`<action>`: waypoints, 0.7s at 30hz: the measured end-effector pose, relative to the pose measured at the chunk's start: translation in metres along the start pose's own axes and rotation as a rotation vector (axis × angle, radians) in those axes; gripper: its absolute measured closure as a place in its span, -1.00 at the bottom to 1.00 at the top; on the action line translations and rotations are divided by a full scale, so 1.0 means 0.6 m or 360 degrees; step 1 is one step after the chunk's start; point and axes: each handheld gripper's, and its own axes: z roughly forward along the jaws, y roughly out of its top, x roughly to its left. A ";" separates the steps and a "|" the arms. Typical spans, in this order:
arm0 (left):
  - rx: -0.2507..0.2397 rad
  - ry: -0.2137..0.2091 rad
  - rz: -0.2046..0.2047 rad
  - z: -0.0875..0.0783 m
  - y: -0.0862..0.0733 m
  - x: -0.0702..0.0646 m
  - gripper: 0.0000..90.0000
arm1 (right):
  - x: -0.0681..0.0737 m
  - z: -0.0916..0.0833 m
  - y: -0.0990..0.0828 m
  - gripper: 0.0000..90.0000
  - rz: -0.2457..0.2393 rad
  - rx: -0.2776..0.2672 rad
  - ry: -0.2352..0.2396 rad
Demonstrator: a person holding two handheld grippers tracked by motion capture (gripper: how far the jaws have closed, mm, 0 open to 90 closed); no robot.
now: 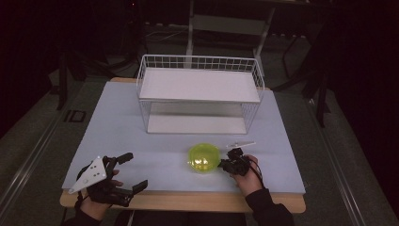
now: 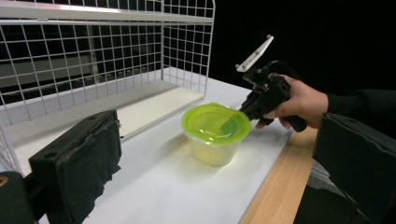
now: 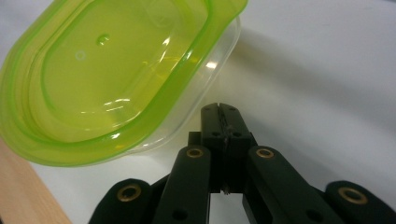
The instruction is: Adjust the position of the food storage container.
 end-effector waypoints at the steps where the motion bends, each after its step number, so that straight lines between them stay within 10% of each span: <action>1: 0.0000 0.0000 0.0000 0.000 0.000 0.000 -0.95 | 0.000 0.000 0.000 1.00 0.0000 0.0000 0.0000; 21: 0.0013 -0.0007 -0.0003 0.001 0.000 0.000 -0.95 | 0.044 0.039 0.014 0.94 -0.0062 0.0054 0.0081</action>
